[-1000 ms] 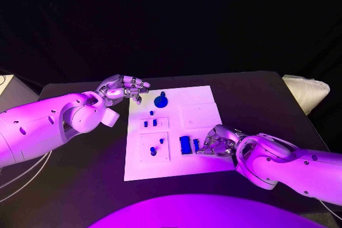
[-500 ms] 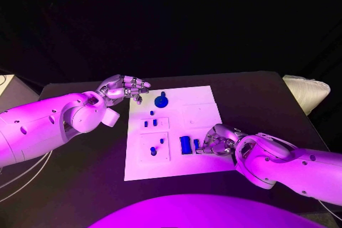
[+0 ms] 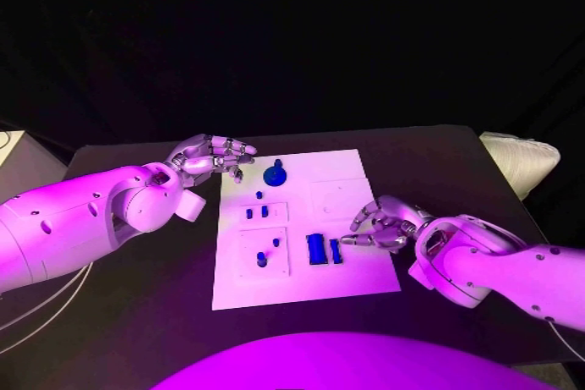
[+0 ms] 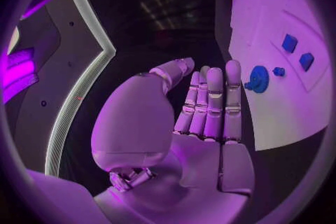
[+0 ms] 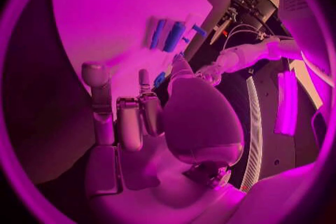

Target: Assemble the parts on the task board

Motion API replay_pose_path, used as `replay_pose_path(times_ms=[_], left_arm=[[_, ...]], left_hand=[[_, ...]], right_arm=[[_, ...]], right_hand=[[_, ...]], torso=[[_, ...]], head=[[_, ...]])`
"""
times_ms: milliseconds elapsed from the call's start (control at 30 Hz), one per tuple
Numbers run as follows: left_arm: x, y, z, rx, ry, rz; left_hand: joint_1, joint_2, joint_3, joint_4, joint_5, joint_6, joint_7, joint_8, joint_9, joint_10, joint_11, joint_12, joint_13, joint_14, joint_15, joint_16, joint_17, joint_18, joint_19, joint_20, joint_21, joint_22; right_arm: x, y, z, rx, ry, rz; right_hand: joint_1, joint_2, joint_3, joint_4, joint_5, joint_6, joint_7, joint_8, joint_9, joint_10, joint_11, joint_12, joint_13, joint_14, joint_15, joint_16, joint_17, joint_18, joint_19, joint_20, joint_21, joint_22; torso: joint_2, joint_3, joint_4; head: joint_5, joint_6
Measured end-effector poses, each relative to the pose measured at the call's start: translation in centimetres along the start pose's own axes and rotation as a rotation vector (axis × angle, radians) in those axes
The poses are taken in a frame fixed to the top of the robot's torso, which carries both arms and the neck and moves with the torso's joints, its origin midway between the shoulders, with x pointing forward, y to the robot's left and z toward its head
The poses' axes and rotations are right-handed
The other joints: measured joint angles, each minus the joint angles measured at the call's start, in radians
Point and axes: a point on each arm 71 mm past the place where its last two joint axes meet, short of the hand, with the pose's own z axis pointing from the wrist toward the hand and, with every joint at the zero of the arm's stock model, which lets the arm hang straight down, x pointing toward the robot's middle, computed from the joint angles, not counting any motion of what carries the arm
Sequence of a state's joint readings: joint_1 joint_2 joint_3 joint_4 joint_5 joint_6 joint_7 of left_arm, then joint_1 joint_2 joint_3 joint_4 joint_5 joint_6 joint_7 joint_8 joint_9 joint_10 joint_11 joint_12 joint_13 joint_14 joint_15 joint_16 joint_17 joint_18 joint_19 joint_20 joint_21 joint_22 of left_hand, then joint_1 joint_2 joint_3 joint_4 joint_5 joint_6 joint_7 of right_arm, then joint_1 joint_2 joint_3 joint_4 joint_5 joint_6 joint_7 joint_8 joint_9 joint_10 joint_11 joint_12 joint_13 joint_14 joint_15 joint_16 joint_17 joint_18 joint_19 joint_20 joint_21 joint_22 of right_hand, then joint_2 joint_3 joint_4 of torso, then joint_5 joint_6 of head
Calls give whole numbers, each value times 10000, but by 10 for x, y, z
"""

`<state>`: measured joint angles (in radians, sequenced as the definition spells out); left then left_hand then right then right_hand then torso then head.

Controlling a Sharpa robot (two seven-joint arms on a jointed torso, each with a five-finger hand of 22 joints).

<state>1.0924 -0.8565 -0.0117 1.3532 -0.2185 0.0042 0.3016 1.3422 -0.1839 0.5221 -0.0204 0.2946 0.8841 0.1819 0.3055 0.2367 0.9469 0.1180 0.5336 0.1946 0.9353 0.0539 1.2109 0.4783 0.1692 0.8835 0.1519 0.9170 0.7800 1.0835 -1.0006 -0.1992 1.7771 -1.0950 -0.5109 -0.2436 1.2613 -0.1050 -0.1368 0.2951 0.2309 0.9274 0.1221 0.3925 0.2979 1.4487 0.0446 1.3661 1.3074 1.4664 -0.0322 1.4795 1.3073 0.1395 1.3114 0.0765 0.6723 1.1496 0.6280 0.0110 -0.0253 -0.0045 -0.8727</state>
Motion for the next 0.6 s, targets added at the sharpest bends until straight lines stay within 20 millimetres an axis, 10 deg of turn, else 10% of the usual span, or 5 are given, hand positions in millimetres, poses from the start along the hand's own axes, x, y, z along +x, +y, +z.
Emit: replay_pose_path(times_ms=[100, 333, 600], left_arm=[[0, 2, 2, 129, -172, -186], [-2, 0, 12, 909, -1254, -698], [-18, 2, 23, 1507, -2817, -981]], left_hand=[[-2, 2, -13, 45, 0, -39, 38, 49, 0, -64, 55, 1, -18, -319, 57, -431, -204, 2, -215, 62, -344, -165], [-47, 33, 204, 334, 0, -10, 10, 280, 52, 293, 91, -803, -823, -778, 237, -3529, -1743, 0, -984, 272, -1900, -1029], [-78, -90, 495, 549, -36, -100, -75, -219, -135, 1149, 357, -3417, -1316, -618, 700, -7497, -2825, 0, -1492, 821, -4518, -2714]], right_arm=[[-18, -9, 15, -100, -375, 969], [-60, -29, 54, -431, -1606, 3202], [-87, -35, 85, -1044, -2642, 4913]], right_hand=[[566, 472, 62, -62, 198, -282, 109, -58, 0, -1138, 92, -1496, -11, -206, 161, -1115, -1047, 310, -895, 115, -2281, -1118], [2362, 883, 595, -54, 102, -670, 276, 22, -18, -4248, 353, -7159, -4368, -2716, 409, -6375, -6295, 306, -2000, 489, -4602, -3047], [2848, 294, 2798, -63, -220, -328, 679, -1011, -697, -3838, 814, -11229, -10054, -3615, 1029, -10893, -8118, 307, -3259, 1187, -6066, -5706]], torso=[[-91, -61, -20], [-302, -187, -64], [-498, -235, -105]], head=[[13, 0], [140, 0], [244, 86]])
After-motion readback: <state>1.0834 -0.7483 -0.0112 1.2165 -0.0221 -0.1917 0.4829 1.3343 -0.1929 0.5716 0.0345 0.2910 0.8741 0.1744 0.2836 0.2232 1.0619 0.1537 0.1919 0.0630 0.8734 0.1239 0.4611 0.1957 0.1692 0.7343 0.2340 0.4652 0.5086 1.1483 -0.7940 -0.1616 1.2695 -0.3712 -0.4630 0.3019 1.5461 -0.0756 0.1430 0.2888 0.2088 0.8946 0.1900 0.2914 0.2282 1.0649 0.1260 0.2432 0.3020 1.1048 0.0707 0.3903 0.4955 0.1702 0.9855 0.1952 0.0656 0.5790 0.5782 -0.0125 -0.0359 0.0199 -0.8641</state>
